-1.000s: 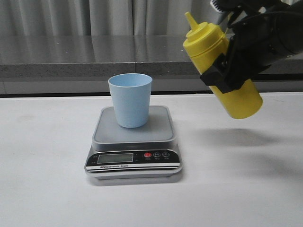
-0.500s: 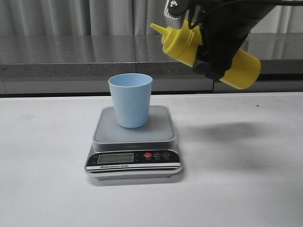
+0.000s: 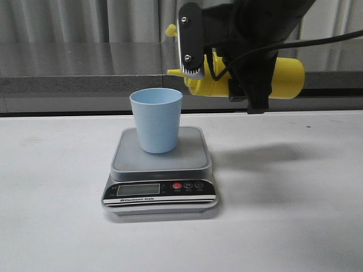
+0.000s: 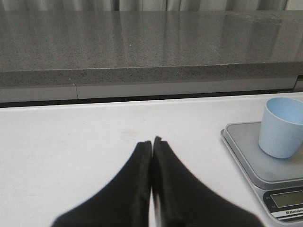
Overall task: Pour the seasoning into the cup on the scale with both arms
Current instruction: 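Lift the bottle with the right gripper and tilt its nozzle toward the cup, then turn the bottle upright with the right gripper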
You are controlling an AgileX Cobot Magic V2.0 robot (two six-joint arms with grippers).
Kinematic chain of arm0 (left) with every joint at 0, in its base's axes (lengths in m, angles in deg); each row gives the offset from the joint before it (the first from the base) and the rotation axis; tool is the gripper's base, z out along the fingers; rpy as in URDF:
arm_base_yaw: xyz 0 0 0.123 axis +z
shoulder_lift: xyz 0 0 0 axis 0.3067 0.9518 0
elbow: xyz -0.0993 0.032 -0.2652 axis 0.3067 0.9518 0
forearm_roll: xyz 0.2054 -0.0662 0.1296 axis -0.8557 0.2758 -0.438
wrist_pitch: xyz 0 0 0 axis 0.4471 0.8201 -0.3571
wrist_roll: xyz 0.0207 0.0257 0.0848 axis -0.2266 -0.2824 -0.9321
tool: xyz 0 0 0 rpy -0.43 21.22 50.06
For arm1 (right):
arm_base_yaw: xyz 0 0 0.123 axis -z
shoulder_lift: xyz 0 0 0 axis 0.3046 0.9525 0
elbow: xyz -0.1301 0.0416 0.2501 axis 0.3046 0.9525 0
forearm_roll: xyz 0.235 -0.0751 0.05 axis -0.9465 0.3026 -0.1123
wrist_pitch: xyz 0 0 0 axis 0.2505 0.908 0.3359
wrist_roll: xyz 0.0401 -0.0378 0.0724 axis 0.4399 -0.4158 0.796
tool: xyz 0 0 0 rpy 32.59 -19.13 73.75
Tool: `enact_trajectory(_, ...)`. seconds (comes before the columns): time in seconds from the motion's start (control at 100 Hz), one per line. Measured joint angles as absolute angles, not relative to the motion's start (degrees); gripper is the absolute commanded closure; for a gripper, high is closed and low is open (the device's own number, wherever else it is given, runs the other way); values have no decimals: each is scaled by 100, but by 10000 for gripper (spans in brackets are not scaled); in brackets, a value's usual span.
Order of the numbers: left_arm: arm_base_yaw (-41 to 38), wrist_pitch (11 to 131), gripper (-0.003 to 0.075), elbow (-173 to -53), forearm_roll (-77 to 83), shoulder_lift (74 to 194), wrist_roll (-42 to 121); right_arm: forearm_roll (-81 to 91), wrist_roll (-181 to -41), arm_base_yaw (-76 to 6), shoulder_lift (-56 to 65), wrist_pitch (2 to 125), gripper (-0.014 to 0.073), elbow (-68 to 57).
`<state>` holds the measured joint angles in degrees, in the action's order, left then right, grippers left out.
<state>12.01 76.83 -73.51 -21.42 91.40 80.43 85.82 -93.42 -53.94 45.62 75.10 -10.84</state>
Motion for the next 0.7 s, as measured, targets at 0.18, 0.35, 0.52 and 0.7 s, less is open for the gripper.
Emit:
enact_trajectory(0.18, 1201, 7683, 740, -7351, -2142, 9140, 8043, 8923, -9347, -5483, 4562, 7645, 433, -1095)
enact_trajectory(0.35, 1201, 7683, 740, -7351, -2142, 9140, 8043, 9284, -9347, -5507, 4562, 7799, 433, -1118)
enact_trajectory(0.52, 1201, 7683, 740, -7351, -2142, 9140, 8043, 9455, -9347, -5507, 4562, 7890, 433, -1118)
enact_trajectory(0.7, 1201, 7683, 740, -7351, -2142, 9140, 8043, 9478, -9347, -5507, 4562, 7873, 433, -1118)
